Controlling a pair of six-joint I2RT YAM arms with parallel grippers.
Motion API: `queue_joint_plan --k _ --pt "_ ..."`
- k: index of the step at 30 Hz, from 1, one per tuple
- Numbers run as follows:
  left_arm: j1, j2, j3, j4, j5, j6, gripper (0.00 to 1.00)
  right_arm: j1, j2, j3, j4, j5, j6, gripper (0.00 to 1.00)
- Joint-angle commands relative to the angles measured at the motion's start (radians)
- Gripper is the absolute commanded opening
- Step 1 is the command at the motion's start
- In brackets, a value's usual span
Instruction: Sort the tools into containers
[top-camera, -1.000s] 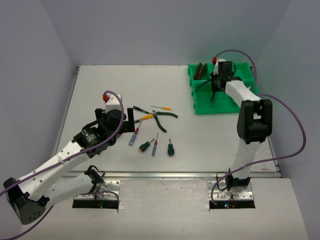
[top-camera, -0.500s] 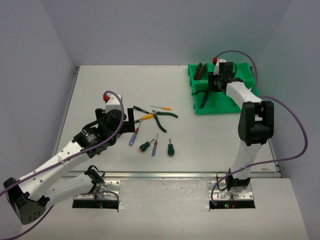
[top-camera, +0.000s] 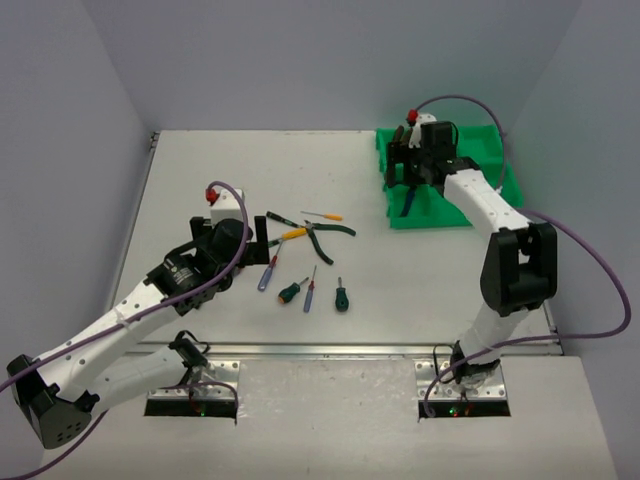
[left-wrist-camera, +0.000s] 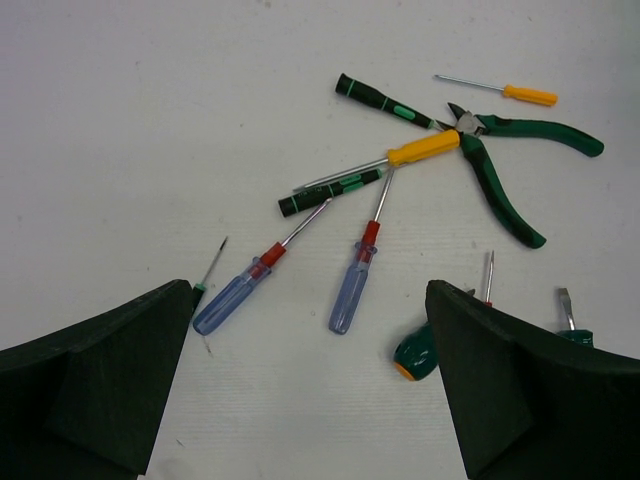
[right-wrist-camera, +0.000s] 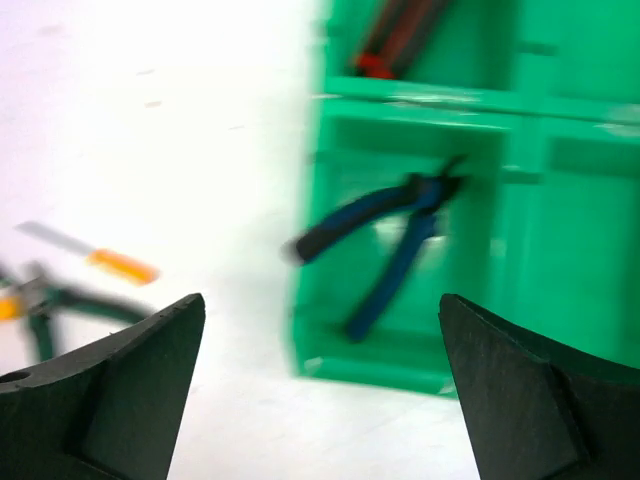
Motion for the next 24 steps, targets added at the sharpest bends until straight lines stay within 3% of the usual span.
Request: queue_joint_plan --k 1,4,7,8,9,17,24 --pt "0.008 -0.006 0.009 0.012 -0.065 -0.024 1.0 0.198 -0.113 -0.061 -0.003 -0.048 0.036 0.99" --pt "0.015 -0.031 0.019 -0.006 -0.108 -0.047 1.0 0.271 -0.072 -0.047 -0.029 -0.193 -0.006 0.96" --pt "0.024 -0.067 0.017 -0.003 -0.127 -0.053 1.0 0.355 0.018 0.022 -0.11 -0.237 -0.036 0.8" --pt "0.027 -0.091 0.01 0.002 -0.127 -0.05 1.0 0.376 0.047 0.069 -0.158 -0.225 -0.044 0.69" --pt "0.028 -0.108 0.008 0.009 -0.125 -0.047 1.0 0.415 0.101 0.106 -0.178 -0.218 -0.05 0.66" --pt "0.034 -0.075 0.008 0.016 -0.096 -0.035 1.0 0.539 0.311 0.25 -0.285 -0.043 0.024 0.54" --pt "0.035 -0.076 0.004 0.026 -0.069 -0.023 1.0 0.552 0.39 0.285 -0.278 0.01 0.053 0.5"
